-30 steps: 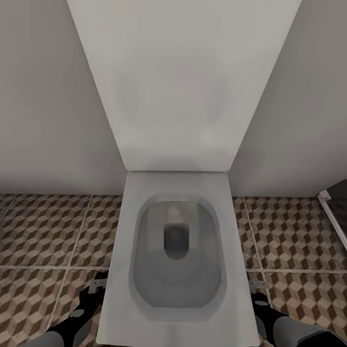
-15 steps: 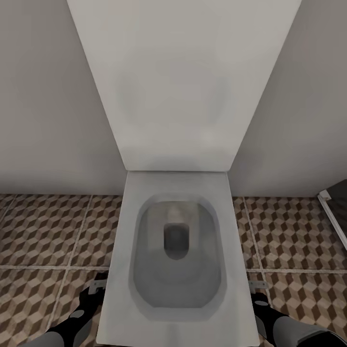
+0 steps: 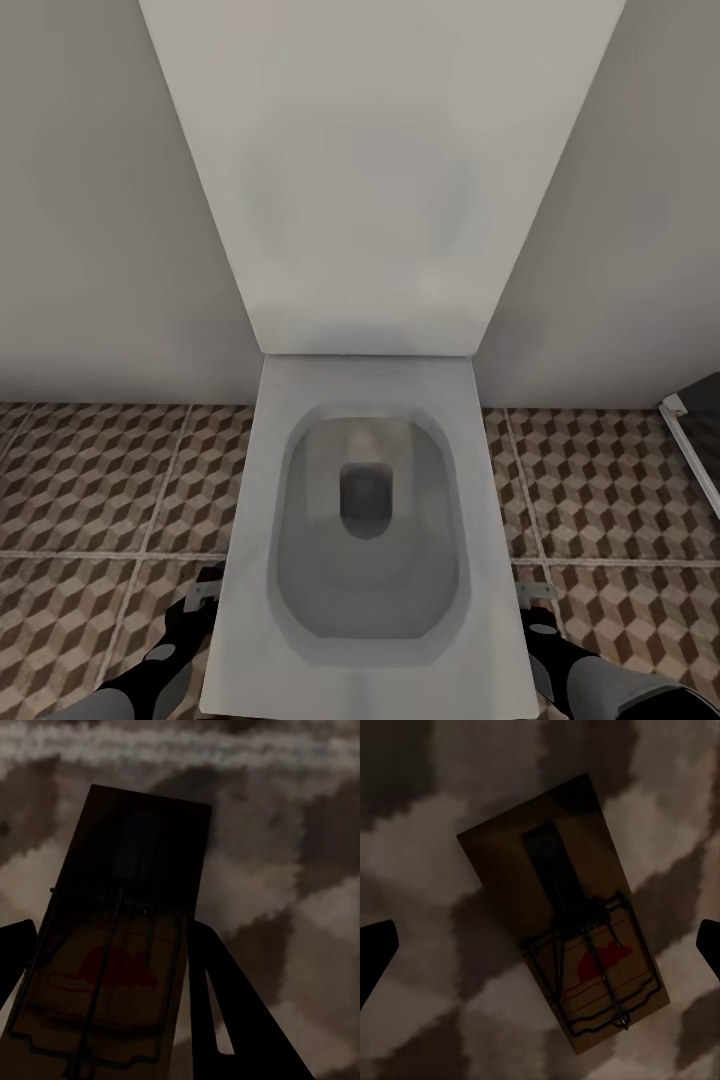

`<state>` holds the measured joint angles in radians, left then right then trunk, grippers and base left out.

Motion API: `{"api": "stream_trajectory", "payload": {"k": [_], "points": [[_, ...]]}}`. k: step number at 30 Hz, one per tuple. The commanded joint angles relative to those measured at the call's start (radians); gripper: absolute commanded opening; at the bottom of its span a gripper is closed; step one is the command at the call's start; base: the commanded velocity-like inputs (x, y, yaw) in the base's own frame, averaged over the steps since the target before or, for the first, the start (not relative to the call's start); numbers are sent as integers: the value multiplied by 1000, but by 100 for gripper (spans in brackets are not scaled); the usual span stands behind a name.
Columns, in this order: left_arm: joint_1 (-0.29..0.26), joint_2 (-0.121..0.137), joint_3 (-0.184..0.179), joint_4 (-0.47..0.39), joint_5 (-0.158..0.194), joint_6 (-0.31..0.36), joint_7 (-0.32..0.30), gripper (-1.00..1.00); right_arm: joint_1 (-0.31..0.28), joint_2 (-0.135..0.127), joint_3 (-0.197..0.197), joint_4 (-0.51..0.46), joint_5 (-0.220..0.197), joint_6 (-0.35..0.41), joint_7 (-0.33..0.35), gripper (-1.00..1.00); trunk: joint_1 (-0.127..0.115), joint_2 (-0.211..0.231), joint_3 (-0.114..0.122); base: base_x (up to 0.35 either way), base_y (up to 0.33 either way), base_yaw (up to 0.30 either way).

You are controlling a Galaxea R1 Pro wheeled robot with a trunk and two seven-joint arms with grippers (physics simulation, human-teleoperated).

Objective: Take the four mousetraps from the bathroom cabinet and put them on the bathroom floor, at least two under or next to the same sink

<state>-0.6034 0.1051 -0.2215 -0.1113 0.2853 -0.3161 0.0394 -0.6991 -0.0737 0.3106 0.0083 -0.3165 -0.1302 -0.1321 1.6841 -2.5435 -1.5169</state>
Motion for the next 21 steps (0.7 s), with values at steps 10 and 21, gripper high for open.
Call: {"api": "stream_trajectory", "payload": {"k": [10, 21], "points": [[1, -5, -26, 5, 8, -1, -25, -100, 0, 0, 8, 1, -9, -3, -1, 100, 0, 0, -1, 0, 0, 0], [1, -5, -26, 5, 8, -1, -29, -100, 0, 0, 8, 1, -9, -3, -1, 100, 0, 0, -1, 0, 0, 0]]}}
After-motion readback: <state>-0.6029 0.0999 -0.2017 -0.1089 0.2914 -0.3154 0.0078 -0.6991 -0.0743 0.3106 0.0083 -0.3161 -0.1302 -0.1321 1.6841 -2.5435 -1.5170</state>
